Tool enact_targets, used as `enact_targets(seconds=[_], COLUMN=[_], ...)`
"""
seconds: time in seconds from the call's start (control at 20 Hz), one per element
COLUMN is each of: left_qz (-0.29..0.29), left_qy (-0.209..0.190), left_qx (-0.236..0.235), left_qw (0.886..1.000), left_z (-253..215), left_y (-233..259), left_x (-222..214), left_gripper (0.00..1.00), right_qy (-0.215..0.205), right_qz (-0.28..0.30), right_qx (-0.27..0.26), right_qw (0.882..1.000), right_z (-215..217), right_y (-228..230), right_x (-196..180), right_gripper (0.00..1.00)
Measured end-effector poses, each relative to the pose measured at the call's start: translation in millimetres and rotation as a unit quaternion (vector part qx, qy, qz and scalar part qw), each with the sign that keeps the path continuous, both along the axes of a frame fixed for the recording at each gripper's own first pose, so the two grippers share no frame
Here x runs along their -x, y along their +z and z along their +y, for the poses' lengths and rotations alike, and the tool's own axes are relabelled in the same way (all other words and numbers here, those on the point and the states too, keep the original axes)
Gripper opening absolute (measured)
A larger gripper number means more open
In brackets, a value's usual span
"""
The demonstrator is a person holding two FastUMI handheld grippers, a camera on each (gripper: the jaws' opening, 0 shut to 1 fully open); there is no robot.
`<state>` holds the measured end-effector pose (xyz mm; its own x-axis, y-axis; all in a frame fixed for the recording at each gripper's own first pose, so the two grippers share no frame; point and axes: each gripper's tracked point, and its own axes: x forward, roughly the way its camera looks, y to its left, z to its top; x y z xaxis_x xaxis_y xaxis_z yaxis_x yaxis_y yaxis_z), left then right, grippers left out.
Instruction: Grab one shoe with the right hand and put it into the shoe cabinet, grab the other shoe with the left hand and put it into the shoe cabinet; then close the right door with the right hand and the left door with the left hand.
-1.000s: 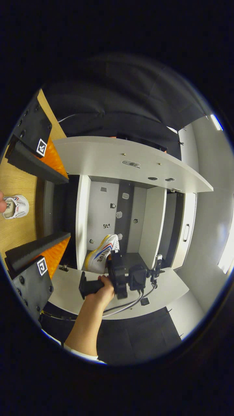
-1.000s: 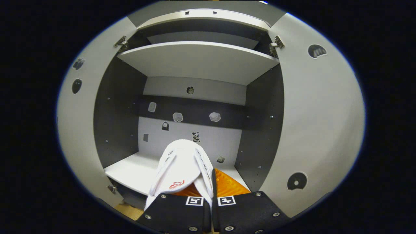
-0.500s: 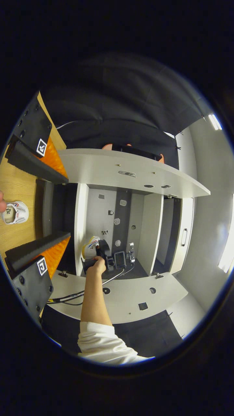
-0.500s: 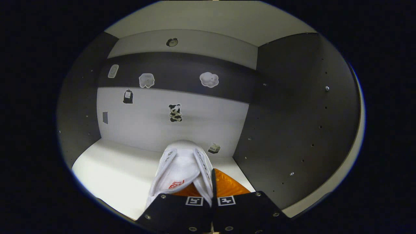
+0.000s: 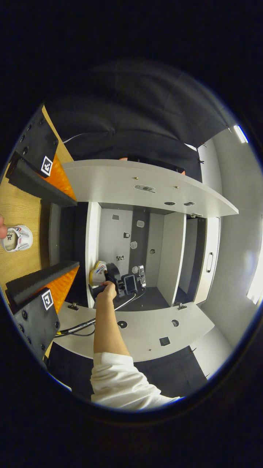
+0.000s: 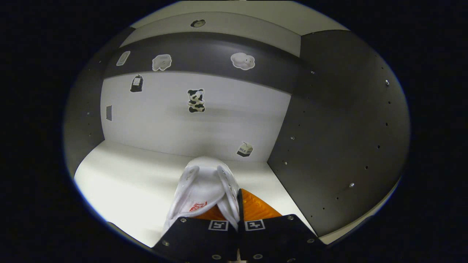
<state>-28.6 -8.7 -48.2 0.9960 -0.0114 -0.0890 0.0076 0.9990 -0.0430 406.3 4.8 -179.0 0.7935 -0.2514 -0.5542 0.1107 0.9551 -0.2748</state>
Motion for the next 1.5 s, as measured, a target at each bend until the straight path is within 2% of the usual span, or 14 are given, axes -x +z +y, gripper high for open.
enact_targets(seconds=[0.05, 0.1, 0.3, 0.35, 0.45, 0.5, 0.55, 0.75, 0.8, 0.85, 0.95, 1.15, 1.3, 1.5], left_qz=[0.002, 0.006, 0.01, 0.01, 0.008, 0.006, 0.005, 0.004, 0.004, 0.004, 0.003, 0.009, 0.017, 0.029], left_qy=[0.0, 0.0, 0.0, -0.001, -0.005, -0.007, -0.01, -0.02, -0.021, -0.022, -0.022, -0.025, -0.026, -0.024], left_qx=[0.003, 0.006, 0.013, 0.014, 0.017, 0.017, 0.017, 0.018, 0.018, 0.017, 0.015, 0.02, 0.021, 0.009], left_qw=[1.0, 1.0, 1.0, 1.0, 1.0, 1.0, 1.0, 1.0, 1.0, 1.0, 1.0, 0.999, 0.999, 0.999], left_z=[0, 0, 2, 2, 0, -1, -2, -8, -8, -8, -9, -13, -15, -16], left_y=[-3, -5, -9, -10, -10, -9, -9, -11, -11, -11, -11, -15, -19, -26], left_x=[0, -1, -4, -4, -7, -8, -9, -14, -16, -16, -16, -15, -14, -12], left_gripper=[0.97, 0.94, 0.96, 0.96, 0.96, 0.96, 0.96, 0.96, 0.99, 0.96, 0.96, 0.96, 0.96, 0.96], right_qy=[0.003, 0.003, 0.021, 0.033, 0.053, 0.062, 0.072, 0.111, 0.117, 0.124, 0.136, 0.142, 0.137, 0.125], right_qz=[0.001, 0.007, 0.007, 0.002, -0.009, -0.023, -0.037, -0.112, -0.13, -0.148, -0.183, -0.24, -0.262, -0.266], right_qx=[-0.005, -0.012, -0.021, -0.016, -0.012, -0.019, -0.026, -0.043, -0.047, -0.051, -0.055, -0.067, -0.08, -0.108], right_qw=[1.0, 1.0, 1.0, 0.999, 0.998, 0.998, 0.996, 0.987, 0.983, 0.98, 0.972, 0.958, 0.952, 0.95], right_z=[1, 3, 7, 7, 7, 9, 11, 17, 18, 20, 21, 18, 11, 4], right_y=[-1, -3, 11, 19, 36, 47, 61, 127, 143, 159, 185, 212, 205, 177], right_x=[0, 2, 16, 22, 38, 47, 55, 96, 109, 124, 153, 225, 281, 342], right_gripper=[0.03, 0.04, 0.26, 0.38, 0.54, 0.52, 0.63, 0.78, 0.81, 0.83, 0.87, 0.91, 0.93, 0.93])
